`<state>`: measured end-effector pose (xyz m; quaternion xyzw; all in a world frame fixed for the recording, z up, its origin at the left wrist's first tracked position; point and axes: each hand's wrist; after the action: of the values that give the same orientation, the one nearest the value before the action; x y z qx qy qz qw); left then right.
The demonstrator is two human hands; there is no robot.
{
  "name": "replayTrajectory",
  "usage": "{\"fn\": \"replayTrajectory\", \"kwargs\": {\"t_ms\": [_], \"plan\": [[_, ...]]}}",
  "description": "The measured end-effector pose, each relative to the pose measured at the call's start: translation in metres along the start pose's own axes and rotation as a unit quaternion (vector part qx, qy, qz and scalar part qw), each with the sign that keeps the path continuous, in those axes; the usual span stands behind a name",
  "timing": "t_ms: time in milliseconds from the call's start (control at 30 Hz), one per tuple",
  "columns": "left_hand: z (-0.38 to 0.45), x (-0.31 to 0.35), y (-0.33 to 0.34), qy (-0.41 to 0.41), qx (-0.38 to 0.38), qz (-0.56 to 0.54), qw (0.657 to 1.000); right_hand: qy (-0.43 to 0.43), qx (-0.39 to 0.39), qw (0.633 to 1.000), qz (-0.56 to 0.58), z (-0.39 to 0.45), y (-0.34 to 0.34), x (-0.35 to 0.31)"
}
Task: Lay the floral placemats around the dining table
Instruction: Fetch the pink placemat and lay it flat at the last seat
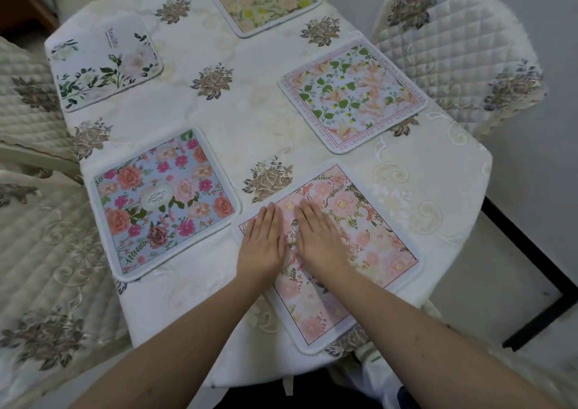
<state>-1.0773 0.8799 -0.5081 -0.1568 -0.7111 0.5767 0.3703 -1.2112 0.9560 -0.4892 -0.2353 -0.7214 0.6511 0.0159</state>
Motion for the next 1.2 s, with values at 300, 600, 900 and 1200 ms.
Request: {"fn": "replayTrajectory", "kwargs": {"t_ms": [300,600,900,1200], "plan": [[0.007,-0.009,0.006,0.011,-0.023,0.058,0.998,-0.041,-0.017,0.996,-0.08,0.034,0.012,-0.008],[0.008,-0.006,0.003,-0.017,-0.024,0.043,0.999,-0.052,0.002,0.997,-0.064,0.053,0.002,0.006],[0.01,-0.018,-0.003,0.001,-0.045,0.05,0.998,0.043,0.01,0.997,-0.067,0.059,-0.013,0.05],[0.008,-0.022,-0.008,-0.004,-0.038,0.023,0.999,0.143,0.027,0.988,-0.052,0.017,-0.023,0.113]]}}
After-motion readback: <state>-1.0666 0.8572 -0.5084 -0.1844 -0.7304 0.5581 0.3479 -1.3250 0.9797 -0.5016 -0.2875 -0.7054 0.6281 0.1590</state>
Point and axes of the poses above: each hand's wrist, its own z-axis towards the middle knuckle, its own y-axis out of the palm, x = y × z, and after that the axes turned 4 degrees about -z, right-handed
